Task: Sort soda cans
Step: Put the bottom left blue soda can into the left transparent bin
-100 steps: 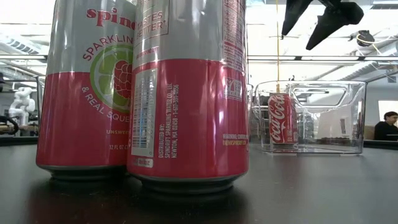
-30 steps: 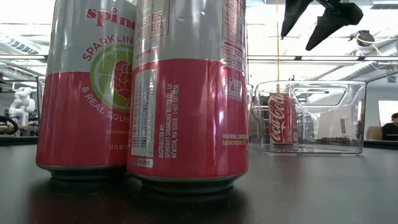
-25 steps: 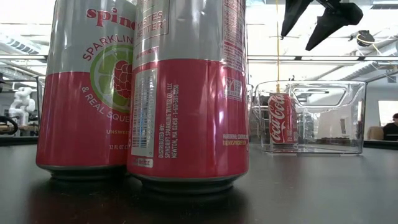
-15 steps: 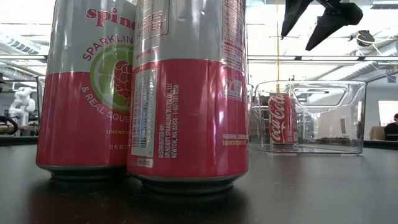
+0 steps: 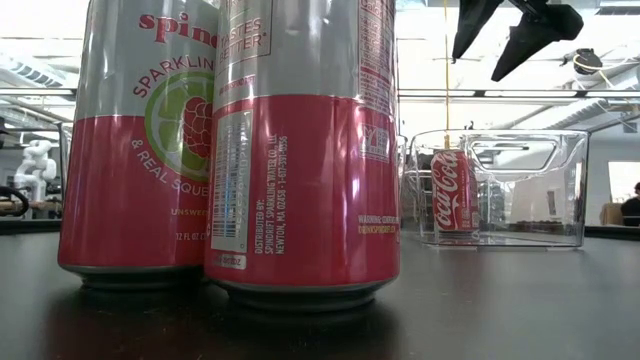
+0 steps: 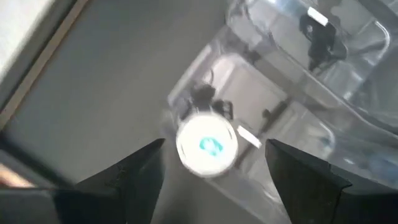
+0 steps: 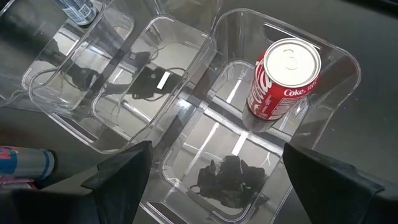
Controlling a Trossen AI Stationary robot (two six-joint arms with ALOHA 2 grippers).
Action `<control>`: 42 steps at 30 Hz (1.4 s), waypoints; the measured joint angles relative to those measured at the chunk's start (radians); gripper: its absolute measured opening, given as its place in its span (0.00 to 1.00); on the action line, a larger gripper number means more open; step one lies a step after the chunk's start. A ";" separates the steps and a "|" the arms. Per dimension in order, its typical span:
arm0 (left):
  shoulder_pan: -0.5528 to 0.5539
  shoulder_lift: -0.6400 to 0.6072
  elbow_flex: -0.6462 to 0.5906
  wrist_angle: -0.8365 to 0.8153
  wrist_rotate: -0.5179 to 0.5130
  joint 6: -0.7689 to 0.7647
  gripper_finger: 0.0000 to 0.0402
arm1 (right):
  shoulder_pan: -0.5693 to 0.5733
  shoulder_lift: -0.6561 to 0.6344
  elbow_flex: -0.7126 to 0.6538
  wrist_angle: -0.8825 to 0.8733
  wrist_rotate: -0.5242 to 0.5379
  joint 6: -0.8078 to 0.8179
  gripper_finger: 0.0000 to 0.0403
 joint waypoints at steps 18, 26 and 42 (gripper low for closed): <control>-0.479 -0.319 -0.076 -0.150 -0.122 -0.724 0.70 | 0.001 0.000 0.000 0.008 0.000 -0.117 0.88; -0.585 -0.344 -0.123 -0.148 -0.176 -0.773 0.70 | 0.001 0.000 0.000 0.008 0.000 -0.149 0.88; -0.584 -0.344 -0.124 -0.157 -0.332 -0.692 0.98 | 0.000 0.000 0.000 0.058 0.000 -0.149 0.88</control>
